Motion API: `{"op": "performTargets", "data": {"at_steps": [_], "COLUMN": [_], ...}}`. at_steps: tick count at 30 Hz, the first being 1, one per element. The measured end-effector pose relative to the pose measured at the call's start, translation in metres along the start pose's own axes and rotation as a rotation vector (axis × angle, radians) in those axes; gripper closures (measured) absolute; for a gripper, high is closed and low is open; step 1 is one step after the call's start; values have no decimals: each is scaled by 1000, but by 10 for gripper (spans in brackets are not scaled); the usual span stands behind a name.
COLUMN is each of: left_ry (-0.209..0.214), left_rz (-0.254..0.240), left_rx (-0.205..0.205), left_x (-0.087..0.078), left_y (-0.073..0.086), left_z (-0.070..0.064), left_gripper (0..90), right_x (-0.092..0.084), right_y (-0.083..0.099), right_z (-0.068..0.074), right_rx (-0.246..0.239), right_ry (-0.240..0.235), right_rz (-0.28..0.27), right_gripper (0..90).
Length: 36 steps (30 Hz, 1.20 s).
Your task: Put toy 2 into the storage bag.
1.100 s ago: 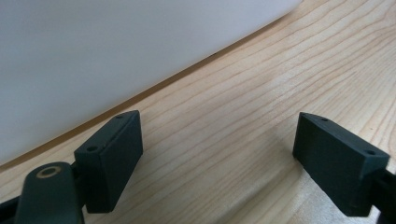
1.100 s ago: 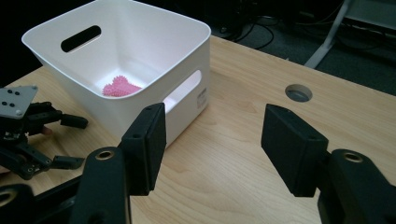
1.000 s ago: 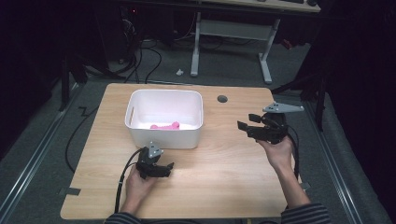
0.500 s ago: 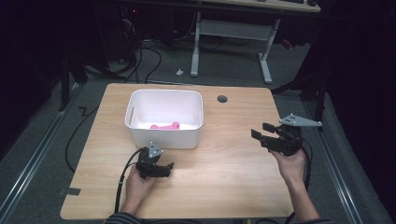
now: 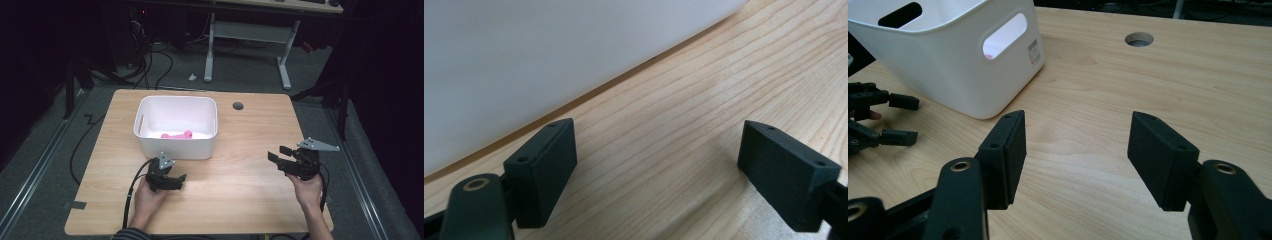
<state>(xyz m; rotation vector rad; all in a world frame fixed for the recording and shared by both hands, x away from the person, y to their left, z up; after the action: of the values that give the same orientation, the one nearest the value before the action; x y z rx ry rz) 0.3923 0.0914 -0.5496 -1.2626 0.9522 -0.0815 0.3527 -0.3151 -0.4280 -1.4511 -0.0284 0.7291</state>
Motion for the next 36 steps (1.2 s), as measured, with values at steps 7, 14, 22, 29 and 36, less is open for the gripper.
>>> {"op": "performTargets", "data": {"at_steps": [7,14,22,29,36], "left_ry": [0,0,0,0,0], "left_rz": [0,0,0,0,0], "left_rx": [0,0,0,0,0], "left_x": [0,0,0,0,0], "left_y": [0,0,0,0,0], "left_z": [0,0,0,0,0], "left_gripper": [161,161,162,162,162], "right_x": [7,17,28,36,44], "right_y": [14,26,38,47,54], "right_z": [-3,-5,-6,-8,-10], "right_rx": [29,27,33,28,21], "right_ry": [7,21,35,63,80], "right_rz": [9,30,54,79,100], "right_gripper": [407,403,399,399,398]}}
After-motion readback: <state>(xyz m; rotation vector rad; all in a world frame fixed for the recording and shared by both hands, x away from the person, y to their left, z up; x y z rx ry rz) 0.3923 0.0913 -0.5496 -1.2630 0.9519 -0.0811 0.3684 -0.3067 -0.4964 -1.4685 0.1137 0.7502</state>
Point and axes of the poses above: each handheld gripper's, and its own axes: x roughly forward along the jaws, y roughly out of its underside, z roughly to its left, the point moved 2 cm from there along x, roughly forward along the jaws, and after that the axes turned 9 degrees about -z, right-handed, at the moved point
